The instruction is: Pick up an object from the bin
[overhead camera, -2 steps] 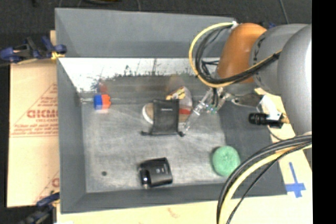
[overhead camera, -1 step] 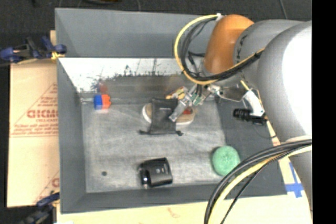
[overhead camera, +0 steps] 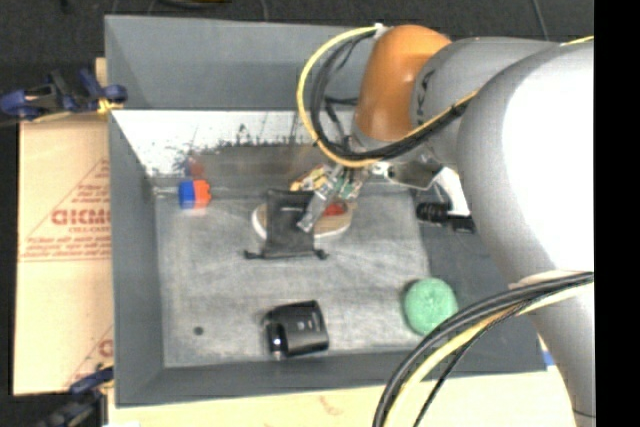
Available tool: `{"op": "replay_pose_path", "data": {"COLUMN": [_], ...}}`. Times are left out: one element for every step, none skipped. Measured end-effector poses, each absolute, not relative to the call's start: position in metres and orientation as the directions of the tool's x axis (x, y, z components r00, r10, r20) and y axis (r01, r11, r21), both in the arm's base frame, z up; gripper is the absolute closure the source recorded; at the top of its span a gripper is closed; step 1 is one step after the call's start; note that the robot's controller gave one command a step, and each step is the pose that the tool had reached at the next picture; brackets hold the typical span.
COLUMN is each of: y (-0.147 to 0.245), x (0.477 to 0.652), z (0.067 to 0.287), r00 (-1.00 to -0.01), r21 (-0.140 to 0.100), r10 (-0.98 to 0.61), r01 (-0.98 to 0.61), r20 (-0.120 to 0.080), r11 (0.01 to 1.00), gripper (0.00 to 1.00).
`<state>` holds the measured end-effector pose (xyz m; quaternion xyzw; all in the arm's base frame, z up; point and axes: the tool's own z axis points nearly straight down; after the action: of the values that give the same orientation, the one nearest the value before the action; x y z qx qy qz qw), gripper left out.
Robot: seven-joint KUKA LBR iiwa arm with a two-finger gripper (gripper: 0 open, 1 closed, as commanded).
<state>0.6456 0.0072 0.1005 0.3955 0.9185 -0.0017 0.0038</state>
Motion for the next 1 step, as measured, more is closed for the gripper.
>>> {"op": "replay_pose_path", "data": {"y": [0.01], "x": [0.6438], "z": [0.0856], "r00": [-0.573], "r21": [0.001], "r10": [0.82], "r01": [0.82], "r20": [0.004], "r11": [0.573], "gripper": [0.0]}}
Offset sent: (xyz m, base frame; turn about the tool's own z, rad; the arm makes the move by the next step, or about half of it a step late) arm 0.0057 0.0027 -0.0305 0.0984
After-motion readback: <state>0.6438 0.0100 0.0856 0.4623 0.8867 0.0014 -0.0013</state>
